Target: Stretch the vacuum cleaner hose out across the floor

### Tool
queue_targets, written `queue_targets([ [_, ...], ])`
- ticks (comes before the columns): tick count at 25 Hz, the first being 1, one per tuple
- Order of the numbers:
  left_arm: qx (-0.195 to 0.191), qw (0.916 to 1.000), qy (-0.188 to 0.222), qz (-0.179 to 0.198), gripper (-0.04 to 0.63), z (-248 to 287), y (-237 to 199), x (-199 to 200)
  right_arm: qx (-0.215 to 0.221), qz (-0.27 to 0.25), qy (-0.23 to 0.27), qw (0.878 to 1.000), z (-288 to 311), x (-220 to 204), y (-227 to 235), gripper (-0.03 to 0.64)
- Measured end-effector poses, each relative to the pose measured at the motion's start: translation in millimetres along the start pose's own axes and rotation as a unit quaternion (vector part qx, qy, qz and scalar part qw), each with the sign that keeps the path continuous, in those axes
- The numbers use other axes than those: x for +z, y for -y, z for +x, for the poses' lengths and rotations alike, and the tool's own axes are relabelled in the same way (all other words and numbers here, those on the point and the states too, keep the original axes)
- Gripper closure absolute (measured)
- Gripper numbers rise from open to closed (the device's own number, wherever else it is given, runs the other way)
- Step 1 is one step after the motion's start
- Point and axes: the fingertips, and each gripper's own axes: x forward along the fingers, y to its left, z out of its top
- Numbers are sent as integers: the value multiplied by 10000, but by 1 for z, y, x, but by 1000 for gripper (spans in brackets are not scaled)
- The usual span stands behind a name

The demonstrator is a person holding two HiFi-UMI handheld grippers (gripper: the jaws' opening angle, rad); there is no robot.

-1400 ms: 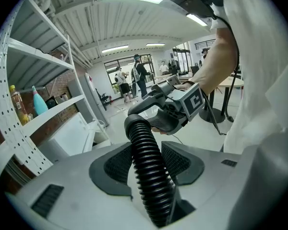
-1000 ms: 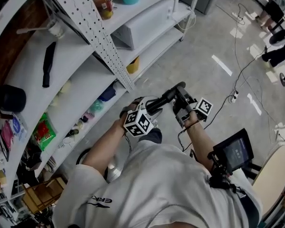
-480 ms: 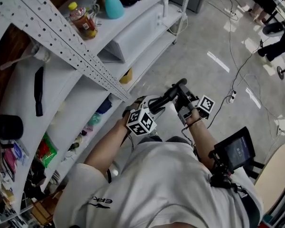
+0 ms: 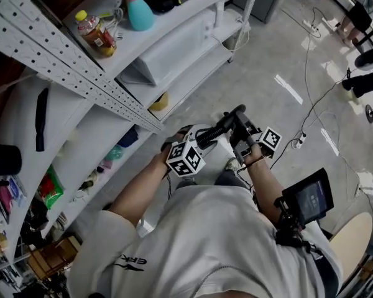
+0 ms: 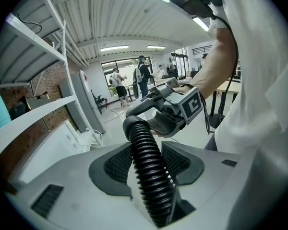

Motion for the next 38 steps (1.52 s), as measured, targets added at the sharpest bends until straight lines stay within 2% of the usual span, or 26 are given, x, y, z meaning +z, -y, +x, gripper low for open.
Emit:
queue_targets([
  [14,312,9991,-175,-220,405,119,-21,81,-69,-33,-388,9992,-21,140,0,428],
  [20,453,9984,-211,-277,405,160,-32,104,-96,-67,-510,9986,-23,188,2,429],
  [25,445,9983,-182,-327,405,186,-44,117,-136,-69,-510,9986,-20,218,5,429],
  [38,341,9985,-33,-426,405,240,-121,130,-235,-140,-492,9984,39,294,1,430],
])
